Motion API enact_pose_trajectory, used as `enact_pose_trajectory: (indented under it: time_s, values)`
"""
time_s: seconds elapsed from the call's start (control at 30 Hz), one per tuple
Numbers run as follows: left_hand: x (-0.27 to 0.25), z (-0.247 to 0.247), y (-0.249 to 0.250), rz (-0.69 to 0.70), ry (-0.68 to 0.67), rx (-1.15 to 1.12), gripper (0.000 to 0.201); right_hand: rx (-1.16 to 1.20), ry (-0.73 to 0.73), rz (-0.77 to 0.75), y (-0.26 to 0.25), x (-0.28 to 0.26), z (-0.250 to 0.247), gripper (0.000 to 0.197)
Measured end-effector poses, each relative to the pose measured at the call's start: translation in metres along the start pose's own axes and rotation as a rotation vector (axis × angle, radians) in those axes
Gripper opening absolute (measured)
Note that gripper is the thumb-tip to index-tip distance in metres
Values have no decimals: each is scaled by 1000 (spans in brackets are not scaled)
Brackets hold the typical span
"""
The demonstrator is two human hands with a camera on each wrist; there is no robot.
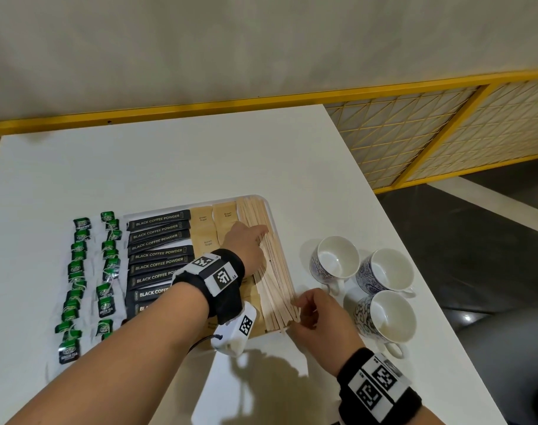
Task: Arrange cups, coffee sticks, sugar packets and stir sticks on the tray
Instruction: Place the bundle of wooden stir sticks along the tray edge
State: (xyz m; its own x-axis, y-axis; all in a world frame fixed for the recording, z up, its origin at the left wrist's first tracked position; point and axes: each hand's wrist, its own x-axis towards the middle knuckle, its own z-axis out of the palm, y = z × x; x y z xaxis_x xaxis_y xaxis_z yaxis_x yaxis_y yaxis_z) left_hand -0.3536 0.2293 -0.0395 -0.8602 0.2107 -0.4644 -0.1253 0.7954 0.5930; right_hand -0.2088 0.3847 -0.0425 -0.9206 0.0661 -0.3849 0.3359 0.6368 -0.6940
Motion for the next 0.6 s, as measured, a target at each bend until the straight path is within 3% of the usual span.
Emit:
enact_pose_trajectory:
  time_s: [0.37,0.6]
  values:
    - [-4,0,3,-20,6,-47,55,-188,-59,-28,-11,2,-3,50]
    - [-7,-1,4,-3,13,-27,54,-257,-47,-61,-11,5,-1,41]
